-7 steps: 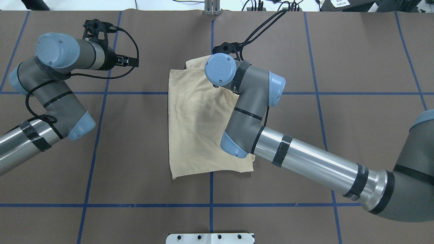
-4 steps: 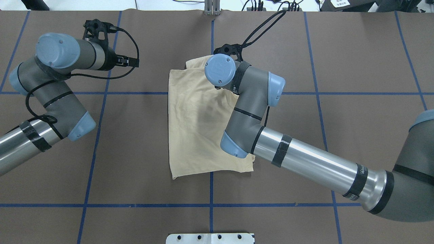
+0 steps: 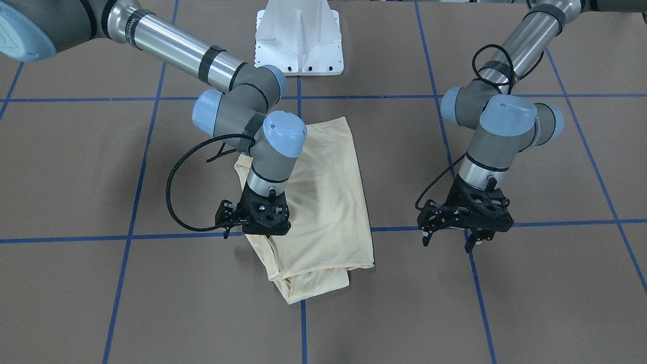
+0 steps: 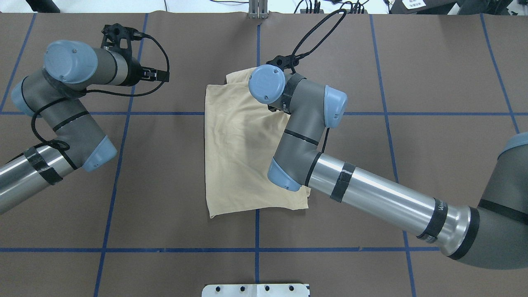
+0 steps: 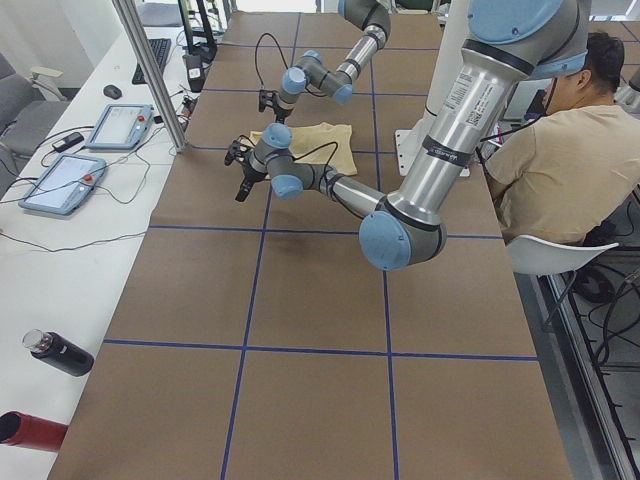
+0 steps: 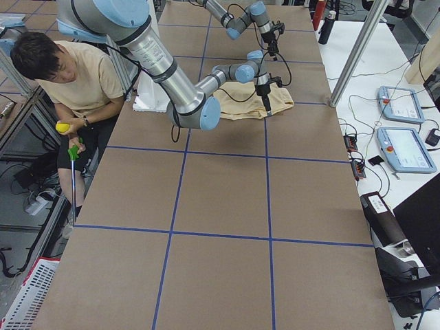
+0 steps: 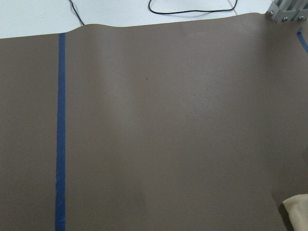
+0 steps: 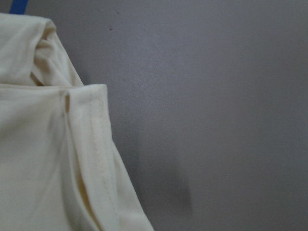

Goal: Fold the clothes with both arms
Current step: 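Release and lift the right gripper away from the shirt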

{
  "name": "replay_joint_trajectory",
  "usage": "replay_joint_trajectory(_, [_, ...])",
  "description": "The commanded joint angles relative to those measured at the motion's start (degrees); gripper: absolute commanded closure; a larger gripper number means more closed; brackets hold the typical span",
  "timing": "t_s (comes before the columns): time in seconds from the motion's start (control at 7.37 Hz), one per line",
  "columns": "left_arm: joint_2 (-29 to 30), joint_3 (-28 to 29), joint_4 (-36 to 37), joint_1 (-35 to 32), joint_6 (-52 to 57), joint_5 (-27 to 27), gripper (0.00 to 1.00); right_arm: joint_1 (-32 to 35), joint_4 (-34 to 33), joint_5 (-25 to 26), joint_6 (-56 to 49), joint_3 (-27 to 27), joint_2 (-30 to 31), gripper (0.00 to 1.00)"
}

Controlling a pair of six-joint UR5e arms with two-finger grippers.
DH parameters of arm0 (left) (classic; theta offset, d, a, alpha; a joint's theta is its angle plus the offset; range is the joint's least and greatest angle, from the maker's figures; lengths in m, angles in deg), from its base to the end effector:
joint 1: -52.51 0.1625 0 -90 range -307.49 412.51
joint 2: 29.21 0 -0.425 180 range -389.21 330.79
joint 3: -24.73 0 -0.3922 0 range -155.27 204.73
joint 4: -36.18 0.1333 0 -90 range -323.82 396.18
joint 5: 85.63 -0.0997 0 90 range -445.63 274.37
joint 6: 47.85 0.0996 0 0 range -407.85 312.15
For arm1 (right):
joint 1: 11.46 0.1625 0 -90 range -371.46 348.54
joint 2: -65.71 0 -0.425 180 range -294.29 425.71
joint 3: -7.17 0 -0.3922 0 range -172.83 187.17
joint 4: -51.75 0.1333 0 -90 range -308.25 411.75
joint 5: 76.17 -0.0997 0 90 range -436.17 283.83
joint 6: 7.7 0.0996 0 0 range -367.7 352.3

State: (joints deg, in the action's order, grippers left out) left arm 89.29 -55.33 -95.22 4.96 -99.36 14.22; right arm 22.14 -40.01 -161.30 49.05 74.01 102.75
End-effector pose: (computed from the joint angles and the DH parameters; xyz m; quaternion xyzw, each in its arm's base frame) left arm 0.3931 -0.6020 0.3740 0.2853 0.4147 -0.0254 0.8637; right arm -0.5997 -0.5687 0.2643 0.1677 -0.1793 0.0133 0.9693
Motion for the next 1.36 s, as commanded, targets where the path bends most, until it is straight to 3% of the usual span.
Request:
replay_joint_trajectory(0.0, [0.0,0.1,0.0,0.0,0.1,0.0,0.0,2.9,-4.1,-0.1,-5.7,4.1,4.5,0.0])
replay_joint_trajectory(0.27, [0.0,0.1,0.0,0.0,0.1,0.0,0.0,4.7,-4.3,-1.0,-9.8,10.7,9.7,0.0])
replay_joint_trajectory(0.54, [0.1,-0.1,0.0,0.0,0.0,0.0,0.0,4.8,-3.4,-1.4,-9.1,13.3,10.1,0.0])
replay_joint_trajectory(0.81, [0.1,-2.4,0.5,0.2,-3.8,2.2,0.0,4.3,1.1,-2.7,-6.2,23.9,16.7,0.0])
replay_joint_trajectory(0.95, [-1.8,-6.0,0.6,2.4,-6.5,2.0,0.0,4.2,5.7,-6.2,-5.8,28.1,20.3,0.0])
replay_joint_trajectory(1.22, [-6.9,-17.3,0.6,9.6,-10.8,1.6,0.0,1.5,8.9,-6.4,-0.7,34.6,26.2,0.0])
